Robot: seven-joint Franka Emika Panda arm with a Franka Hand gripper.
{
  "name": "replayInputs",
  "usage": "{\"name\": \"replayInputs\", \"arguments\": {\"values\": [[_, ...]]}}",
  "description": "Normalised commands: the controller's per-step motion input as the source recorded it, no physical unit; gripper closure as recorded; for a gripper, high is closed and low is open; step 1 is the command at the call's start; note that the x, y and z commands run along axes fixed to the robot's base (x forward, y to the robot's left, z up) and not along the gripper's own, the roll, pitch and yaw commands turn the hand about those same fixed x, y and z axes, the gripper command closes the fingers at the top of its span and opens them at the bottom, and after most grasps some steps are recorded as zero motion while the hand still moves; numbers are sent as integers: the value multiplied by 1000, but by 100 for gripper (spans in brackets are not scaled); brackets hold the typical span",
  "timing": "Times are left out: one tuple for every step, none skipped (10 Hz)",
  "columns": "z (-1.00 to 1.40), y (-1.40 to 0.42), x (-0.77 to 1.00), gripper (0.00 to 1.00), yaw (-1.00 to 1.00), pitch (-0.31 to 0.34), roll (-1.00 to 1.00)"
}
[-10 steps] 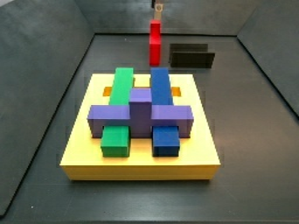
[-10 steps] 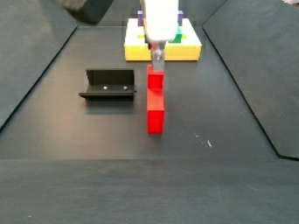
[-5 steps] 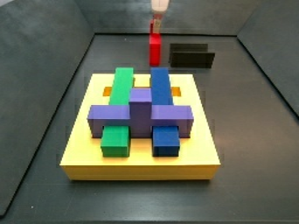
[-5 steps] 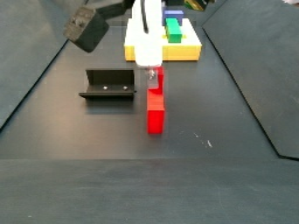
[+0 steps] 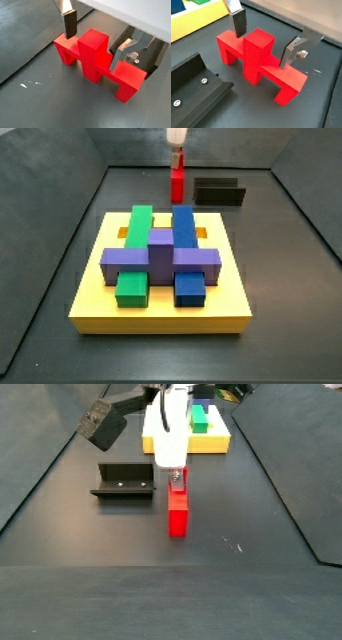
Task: Pick up the red object. Move up. Move to above the board. Insert the red object.
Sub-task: Pick up the red object.
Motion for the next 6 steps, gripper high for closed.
{"name": "replayInputs", "arguments": {"values": [[-97, 0, -40, 0, 237, -43, -81], [-77, 0, -23, 0, 226, -41, -61], [-66, 0, -6, 0, 223, -33, -71], [-60, 0, 0, 0, 229, -31, -84], [-31, -29, 100, 0, 20, 0, -41], [0, 0, 129, 0, 0, 24, -31]]}}
